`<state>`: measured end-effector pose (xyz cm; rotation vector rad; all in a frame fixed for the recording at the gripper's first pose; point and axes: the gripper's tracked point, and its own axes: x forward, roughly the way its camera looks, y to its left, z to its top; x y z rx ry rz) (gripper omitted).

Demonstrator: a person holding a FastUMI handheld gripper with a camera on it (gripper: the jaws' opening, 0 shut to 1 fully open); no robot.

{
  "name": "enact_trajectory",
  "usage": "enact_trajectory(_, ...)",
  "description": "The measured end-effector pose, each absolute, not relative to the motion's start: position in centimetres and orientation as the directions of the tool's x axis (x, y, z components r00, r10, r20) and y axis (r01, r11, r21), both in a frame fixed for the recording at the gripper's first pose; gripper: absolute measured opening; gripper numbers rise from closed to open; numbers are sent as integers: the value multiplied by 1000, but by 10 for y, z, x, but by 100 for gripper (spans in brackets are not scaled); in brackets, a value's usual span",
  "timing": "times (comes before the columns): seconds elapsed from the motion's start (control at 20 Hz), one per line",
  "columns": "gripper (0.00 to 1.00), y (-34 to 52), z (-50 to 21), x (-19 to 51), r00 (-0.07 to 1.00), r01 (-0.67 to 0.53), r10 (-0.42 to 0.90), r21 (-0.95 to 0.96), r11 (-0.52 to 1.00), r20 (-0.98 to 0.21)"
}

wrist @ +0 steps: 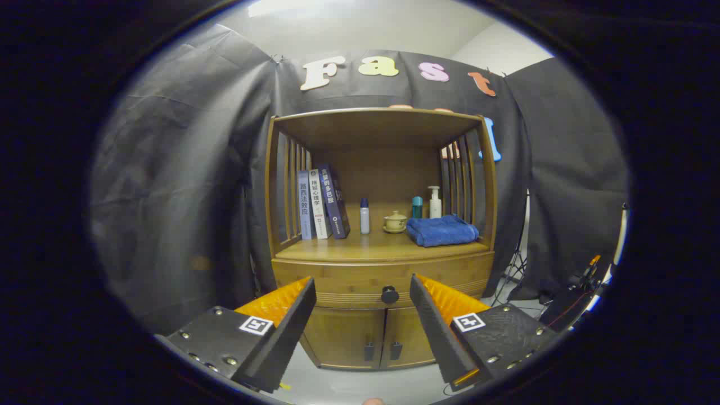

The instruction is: Pull open the drawer, take out the items inside it, and place them on the countertop above the cabinet.

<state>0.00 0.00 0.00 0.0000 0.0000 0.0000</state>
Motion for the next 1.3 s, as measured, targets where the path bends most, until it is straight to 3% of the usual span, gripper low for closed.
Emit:
enact_trajectory(0.45,100,-5,9,-2,999,9,-9,0,1000,45)
enact_trajectory(0.75,100,-6,-14,7,1000,20,-20,5,1000,-11)
enact_trajectory(1.3,100,-15,-39,74,999,39,-40,-31,999,-28)
